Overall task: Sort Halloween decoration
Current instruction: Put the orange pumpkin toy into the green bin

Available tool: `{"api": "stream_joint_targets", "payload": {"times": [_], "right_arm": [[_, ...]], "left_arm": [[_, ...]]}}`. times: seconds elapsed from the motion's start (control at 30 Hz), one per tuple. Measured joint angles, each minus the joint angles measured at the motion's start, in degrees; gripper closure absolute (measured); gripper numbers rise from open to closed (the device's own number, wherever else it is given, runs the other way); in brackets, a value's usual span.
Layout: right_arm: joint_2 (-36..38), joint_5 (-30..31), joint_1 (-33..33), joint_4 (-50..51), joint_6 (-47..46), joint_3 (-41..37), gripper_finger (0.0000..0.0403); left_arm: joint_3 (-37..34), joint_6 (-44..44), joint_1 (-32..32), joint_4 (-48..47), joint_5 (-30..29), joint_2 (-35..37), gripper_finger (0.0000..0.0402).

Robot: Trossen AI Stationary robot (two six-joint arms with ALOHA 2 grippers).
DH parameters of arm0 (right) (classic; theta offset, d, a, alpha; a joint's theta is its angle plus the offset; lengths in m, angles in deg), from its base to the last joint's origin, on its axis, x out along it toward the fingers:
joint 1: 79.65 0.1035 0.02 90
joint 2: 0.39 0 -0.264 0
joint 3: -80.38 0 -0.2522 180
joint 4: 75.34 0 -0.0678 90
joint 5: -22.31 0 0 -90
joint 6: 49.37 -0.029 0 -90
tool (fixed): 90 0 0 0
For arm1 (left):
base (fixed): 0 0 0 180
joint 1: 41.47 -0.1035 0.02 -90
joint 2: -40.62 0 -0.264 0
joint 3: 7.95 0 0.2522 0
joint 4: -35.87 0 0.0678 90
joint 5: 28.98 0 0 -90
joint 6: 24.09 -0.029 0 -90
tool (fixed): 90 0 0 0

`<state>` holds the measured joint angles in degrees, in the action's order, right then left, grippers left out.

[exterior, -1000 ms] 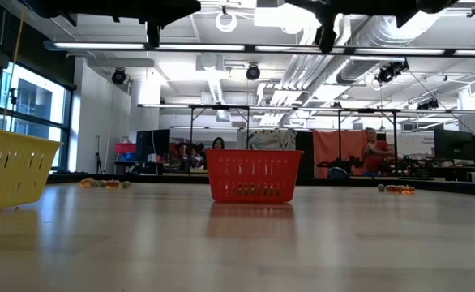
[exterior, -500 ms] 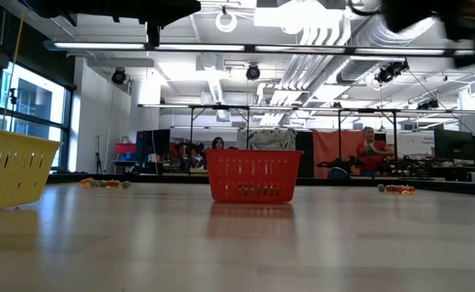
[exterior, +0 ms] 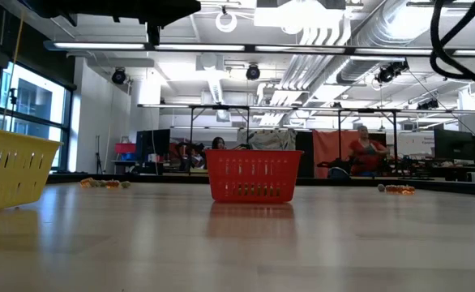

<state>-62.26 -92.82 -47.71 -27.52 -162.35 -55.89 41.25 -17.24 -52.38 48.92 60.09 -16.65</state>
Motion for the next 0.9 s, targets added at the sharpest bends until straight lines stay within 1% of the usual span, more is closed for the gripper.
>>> {"api": "stream_joint_targets", "payload": {"times": [0.1, 0.17, 0.5, 0.6, 0.67, 0.77, 0.83, 0.9], "right_arm": [[0.0, 1.8, 0.0, -0.3, 0.9, -0.1, 0.0312], [0.0, 2.6, 0.0, -0.5, 1.2, -0.1, 0.0302], [0.2, 1.1, 0.0, -1.7, 6.5, -0.1, 0.0201], [1.8, -0.5, -0.1, -3.9, 9.4, 0.4, 0.0185], [3.8, 0.2, -0.1, -4.4, 11.6, 1.8, 0.0182], [7.5, 5.6, -0.6, -7.3, 15.5, 4.2, 0.0181], [9.8, 12.1, -1.8, -10.5, 19.0, 5.4, 0.0181], [11.6, 20.0, -3.7, -14.3, 23.9, 6.3, 0.0181]], "left_arm": [[0.0, 0.0, 0.0, 0.0, 0.0, 0.0, 0.0400], [0.0, 0.0, 0.0, 0.0, 0.0, 0.0, 0.0400], [0.0, 0.0, 0.0, 0.0, 0.0, 0.0, 0.0400], [0.0, 0.0, 0.0, 0.0, 0.0, 0.0, 0.0400], [0.0, 0.0, 0.0, 0.0, 0.0, 0.0, 0.0400], [0.0, 0.0, 0.0, 0.0, 0.0, 0.0, 0.0400], [0.0, 0.0, 0.0, 0.0, 0.0, 0.0, 0.0400], [0.0, 0.0, 0.0, 0.0, 0.0, 0.0, 0.0400]]}}
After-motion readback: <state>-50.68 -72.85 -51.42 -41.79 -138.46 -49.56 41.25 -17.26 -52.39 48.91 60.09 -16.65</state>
